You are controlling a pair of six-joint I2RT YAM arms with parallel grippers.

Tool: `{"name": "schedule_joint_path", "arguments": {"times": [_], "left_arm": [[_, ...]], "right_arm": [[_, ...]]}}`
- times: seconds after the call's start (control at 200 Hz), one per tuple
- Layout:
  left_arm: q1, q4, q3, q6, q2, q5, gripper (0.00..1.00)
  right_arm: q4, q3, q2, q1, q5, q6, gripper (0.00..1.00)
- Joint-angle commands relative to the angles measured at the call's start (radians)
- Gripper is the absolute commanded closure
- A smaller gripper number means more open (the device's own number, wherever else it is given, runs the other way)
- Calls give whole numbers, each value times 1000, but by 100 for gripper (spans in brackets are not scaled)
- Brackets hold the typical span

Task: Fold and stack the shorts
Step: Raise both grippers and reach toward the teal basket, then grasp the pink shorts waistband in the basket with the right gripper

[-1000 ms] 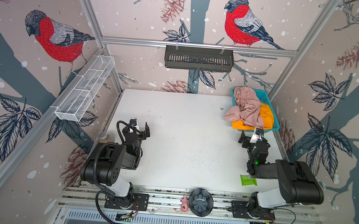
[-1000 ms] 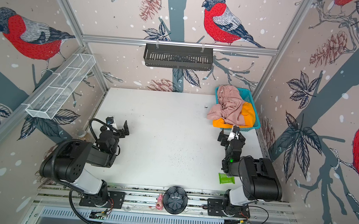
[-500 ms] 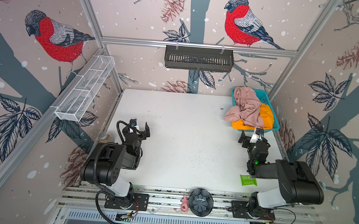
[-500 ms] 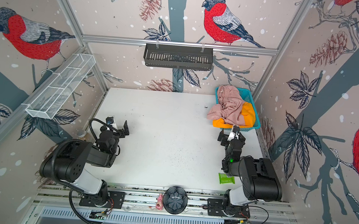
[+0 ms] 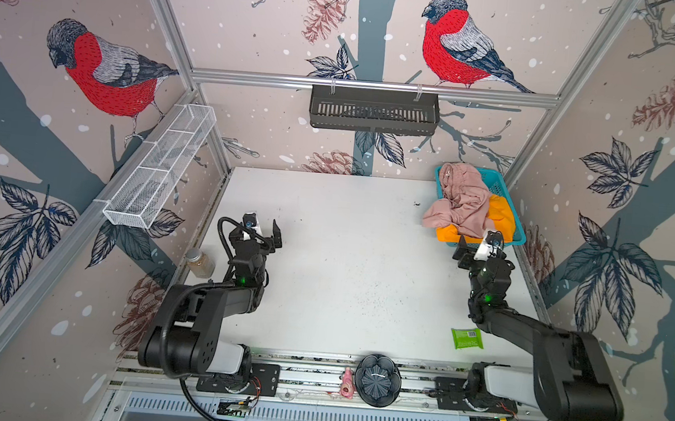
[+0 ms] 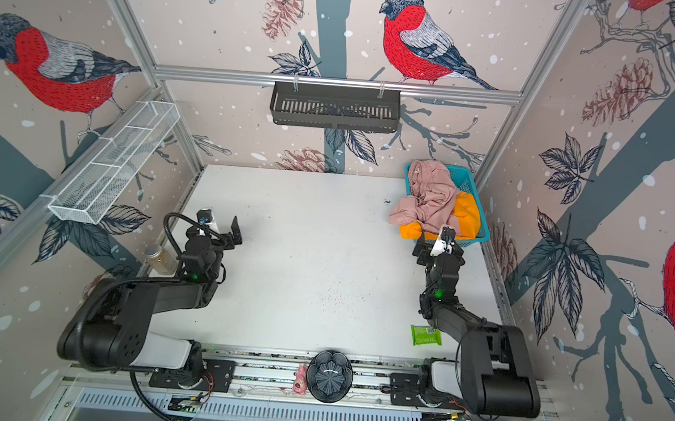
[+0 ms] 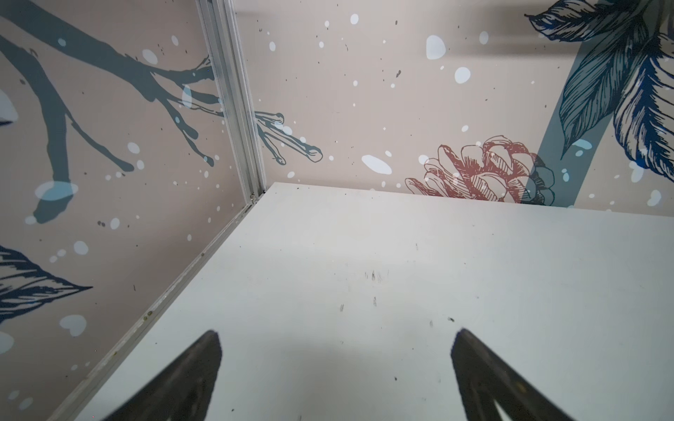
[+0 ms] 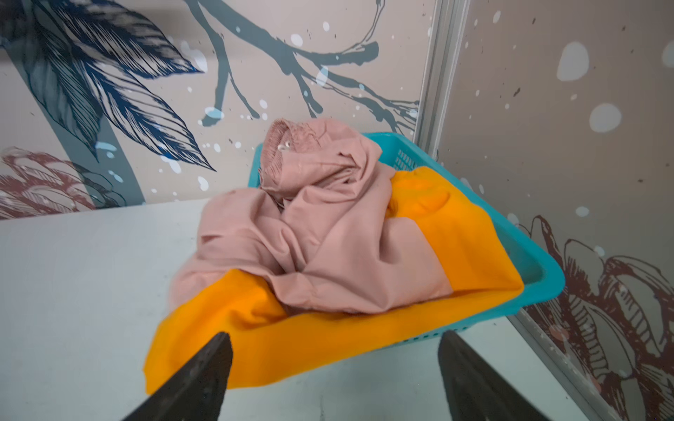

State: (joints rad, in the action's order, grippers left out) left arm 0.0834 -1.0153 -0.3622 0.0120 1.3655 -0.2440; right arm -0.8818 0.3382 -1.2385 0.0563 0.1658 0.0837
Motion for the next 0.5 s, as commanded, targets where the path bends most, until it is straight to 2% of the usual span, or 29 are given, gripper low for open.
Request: {"name": "schedule_joint_path", "arguments": {"times": [0.0,0.065,0.165,0.2,0.335,0.45,0.495], "left_arm": [[19,328,-113,47,-110,37,2],[24,439,-161,86,-178,150,2],[53,489,-195,208,-252,188,2],[58,496,-207,238,-267,232,2],[76,610,-283,295,-276,344,2],[78,761,-355,309,-247,458,2],[78,809,-373,316,-238,475,2]], "right_arm": [[312,84,135,27,22,68,10],[440,159,188,41,8,81,9],[520,283,181,42,-44,83,8],[549,340,154,42,-47,76,8],[635,575,-43,39,-32,-11,7],[825,821,-252,34,-32,-102,7],[917,920,-330,43,18,-138,11]]}}
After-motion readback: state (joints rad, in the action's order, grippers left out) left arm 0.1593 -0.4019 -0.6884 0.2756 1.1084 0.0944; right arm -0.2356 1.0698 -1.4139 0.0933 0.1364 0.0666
